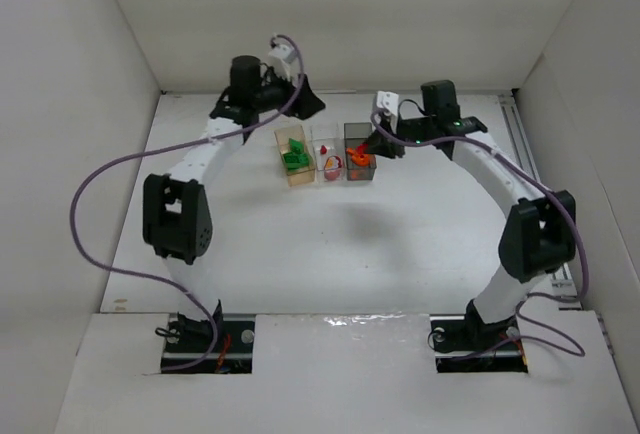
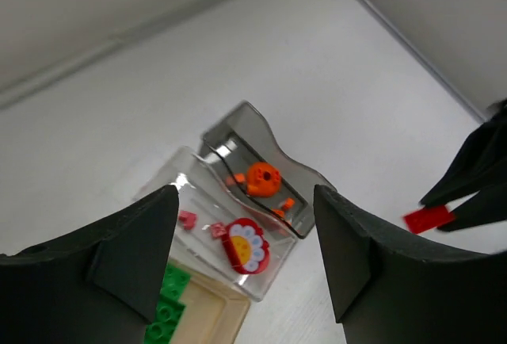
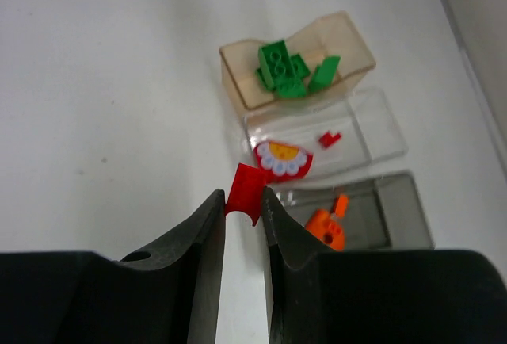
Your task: Sort the legos into containers by color
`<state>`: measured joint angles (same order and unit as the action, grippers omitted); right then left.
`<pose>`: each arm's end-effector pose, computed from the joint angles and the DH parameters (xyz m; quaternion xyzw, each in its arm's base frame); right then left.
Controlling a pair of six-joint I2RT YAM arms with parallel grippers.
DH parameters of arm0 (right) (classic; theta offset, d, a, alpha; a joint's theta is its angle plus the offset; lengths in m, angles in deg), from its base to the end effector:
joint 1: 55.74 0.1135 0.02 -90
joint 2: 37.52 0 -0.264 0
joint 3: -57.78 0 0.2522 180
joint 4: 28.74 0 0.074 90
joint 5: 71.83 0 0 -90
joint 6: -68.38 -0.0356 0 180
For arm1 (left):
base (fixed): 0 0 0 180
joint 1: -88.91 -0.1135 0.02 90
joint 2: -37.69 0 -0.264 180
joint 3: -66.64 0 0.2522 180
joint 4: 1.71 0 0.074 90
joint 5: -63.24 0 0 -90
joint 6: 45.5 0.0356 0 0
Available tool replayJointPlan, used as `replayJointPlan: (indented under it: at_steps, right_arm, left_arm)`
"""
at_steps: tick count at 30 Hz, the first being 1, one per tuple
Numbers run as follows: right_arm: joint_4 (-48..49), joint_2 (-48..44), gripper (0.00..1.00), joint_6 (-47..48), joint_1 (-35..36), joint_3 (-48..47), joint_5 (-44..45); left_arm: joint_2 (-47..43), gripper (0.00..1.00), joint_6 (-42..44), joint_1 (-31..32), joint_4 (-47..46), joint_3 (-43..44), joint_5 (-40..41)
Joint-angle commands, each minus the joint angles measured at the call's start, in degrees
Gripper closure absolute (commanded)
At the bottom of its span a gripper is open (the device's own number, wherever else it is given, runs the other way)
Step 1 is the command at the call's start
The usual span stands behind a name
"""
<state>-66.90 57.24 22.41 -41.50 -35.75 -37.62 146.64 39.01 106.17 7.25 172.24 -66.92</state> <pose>0.3482 0.1187 0.3115 -0.5637 0.6005 0.3116 0.4738 0.4290 -0.1573 0.3269 0.2892 0.7056 -0.3783 0.5248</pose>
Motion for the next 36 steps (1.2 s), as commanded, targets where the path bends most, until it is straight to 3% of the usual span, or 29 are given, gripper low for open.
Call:
replayJointPlan:
  at_steps: [1, 3, 4, 7, 13, 15, 21, 22, 23, 26, 27, 31, 36]
  right_arm:
    - [5.9, 4.5, 1.0, -2.0, 6.8, -10.1, 4.4]
    - [6.5, 9.6, 1.0, -2.0, 8.5, -13.7, 7.2]
    - [6.5, 11.3, 1.0, -2.0, 9.7, -17.0, 9.9]
    - [7.1, 17.1, 1.0, -3.9, 10.4, -20.7, 14.9]
    - [6.1, 26.1, 0.99, -5.8, 12.0, -28.9, 22.3]
    - [6.9, 27.6, 0.94, -6.4, 12.0, -29.5, 21.8]
    - [6.9, 32.6, 0.74, -6.4, 12.5, -32.3, 21.4]
    - [6.9, 32.6, 0.68, -6.4, 12.5, -32.8, 21.4]
    - [6.9, 32.6, 0.54, -6.4, 12.5, -32.8, 22.2]
    - [7.4, 32.0, 0.27, -6.4, 12.5, -32.8, 23.4]
    - [7.4, 31.3, 0.23, -5.9, 12.5, -32.8, 23.4]
    - [8.1, 23.6, 0.12, -5.2, 12.5, -30.5, 23.9]
    - [9.4, 8.5, 0.05, -4.4, 5.4, -17.8, 25.8]
  left_arm:
    - [-9.2, 0.33, -1.9, -4.8, 1.0, 1.3, 3.9]
    - [-11.9, 0.07, -0.2, -8.3, 6.4, 1.3, 5.7]
    - [-12.7, 0.0, 1.0, -9.3, 7.9, 1.3, 6.7]
    - [-16.5, 0.0, 1.7, -11.2, 12.2, 0.5, 15.2]
    - [-21.2, 0.0, 4.7, -11.7, 15.0, -4.8, 18.0]
    - [-21.8, 0.0, 4.7, -12.2, 15.0, -6.4, 18.0]
    - [-23.2, 0.0, 6.0, -12.2, 15.0, -9.2, 17.4]
    - [-22.6, 0.0, 6.5, -12.2, 15.7, -9.2, 17.4]
    - [-22.6, 0.0, 6.6, -12.2, 16.2, -9.2, 17.4]
    - [-21.2, 0.0, 7.1, -12.2, 17.5, -8.0, 18.6]
    - [-20.7, 0.0, 7.1, -12.8, 17.5, -8.0, 18.6]
    - [-20.1, 0.0, 7.1, -13.4, 18.1, -8.0, 18.0]
    - [-24.7, 0.0, 8.7, -13.4, 15.9, -14.0, 17.2]
